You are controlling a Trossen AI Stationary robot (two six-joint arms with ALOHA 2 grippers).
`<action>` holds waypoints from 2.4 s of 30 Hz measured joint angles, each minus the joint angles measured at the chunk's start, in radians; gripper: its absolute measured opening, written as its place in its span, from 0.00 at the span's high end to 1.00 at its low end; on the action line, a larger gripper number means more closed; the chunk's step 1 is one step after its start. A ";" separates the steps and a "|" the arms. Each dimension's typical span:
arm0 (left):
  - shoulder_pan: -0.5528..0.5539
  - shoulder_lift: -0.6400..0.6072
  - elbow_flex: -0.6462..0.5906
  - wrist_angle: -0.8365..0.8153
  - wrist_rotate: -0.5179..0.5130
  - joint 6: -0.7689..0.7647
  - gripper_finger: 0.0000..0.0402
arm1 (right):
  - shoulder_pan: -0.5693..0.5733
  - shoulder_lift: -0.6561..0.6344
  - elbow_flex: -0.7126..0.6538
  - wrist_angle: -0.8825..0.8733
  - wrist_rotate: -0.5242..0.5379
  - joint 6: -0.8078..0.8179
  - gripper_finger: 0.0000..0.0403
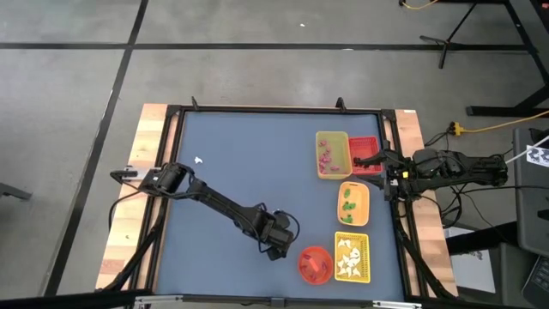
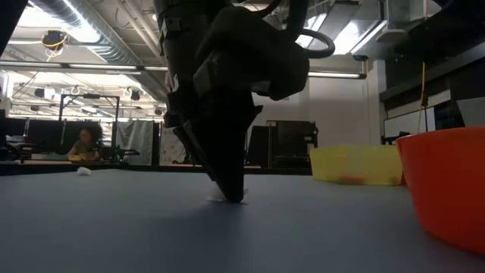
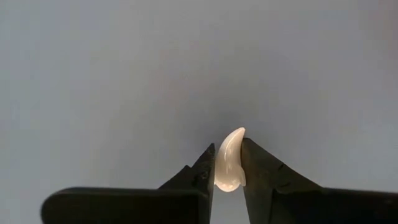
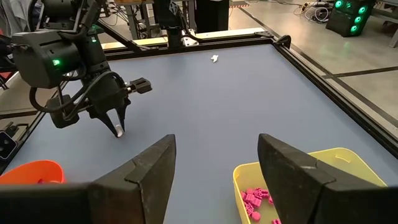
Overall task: Sort Halloween decoration
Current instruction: Put the white ghost toy into the yellow box
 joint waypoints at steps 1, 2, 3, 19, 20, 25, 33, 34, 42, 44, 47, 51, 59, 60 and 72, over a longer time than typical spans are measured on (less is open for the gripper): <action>0.000 0.000 0.000 0.000 0.000 0.000 0.90 | 0.000 0.000 0.000 0.000 0.000 0.000 0.44; 0.000 0.000 0.000 0.000 0.001 0.000 0.90 | 0.000 0.000 0.000 0.000 0.000 0.000 0.44; 0.000 0.000 0.000 0.001 0.001 0.000 0.90 | 0.000 0.000 0.000 0.000 0.000 0.000 0.44; 0.006 0.004 0.039 0.005 0.018 0.005 0.91 | 0.000 0.000 0.000 0.000 0.000 0.000 0.44; 0.008 0.004 0.048 0.003 0.021 0.006 0.91 | 0.000 0.000 0.000 0.000 0.000 0.000 0.44; 0.019 0.004 0.062 0.002 0.039 0.006 0.91 | 0.000 0.000 0.000 0.000 0.000 0.000 0.44; 0.033 0.004 0.063 -0.027 0.090 0.006 0.91 | 0.000 0.000 0.000 0.000 0.000 0.000 0.44; 0.033 0.004 0.063 -0.031 0.090 0.007 0.91 | 0.000 0.000 0.000 0.000 0.000 0.000 0.44; 0.033 0.002 0.064 -0.032 0.118 0.064 0.90 | 0.000 0.000 0.000 0.000 0.000 0.000 0.44; 0.034 0.002 0.064 -0.032 0.118 0.073 0.90 | 0.000 0.000 0.000 0.000 0.000 0.000 0.44; 0.033 0.002 0.065 -0.032 0.118 0.086 0.90 | 0.000 0.000 0.000 0.000 0.000 0.000 0.44; 0.043 0.000 0.065 -0.031 0.126 0.086 0.90 | 0.000 0.000 0.000 0.000 0.000 0.000 0.44; 0.091 0.000 0.065 -0.028 0.172 0.142 0.83 | 0.000 0.000 0.000 0.000 0.000 0.000 0.44; 0.098 0.000 0.065 -0.028 0.173 0.146 0.81 | 0.000 0.000 0.000 0.000 0.000 0.000 0.44; 0.184 -0.001 0.066 -0.085 0.464 0.089 0.68 | 0.000 0.000 0.000 0.000 0.000 0.000 0.44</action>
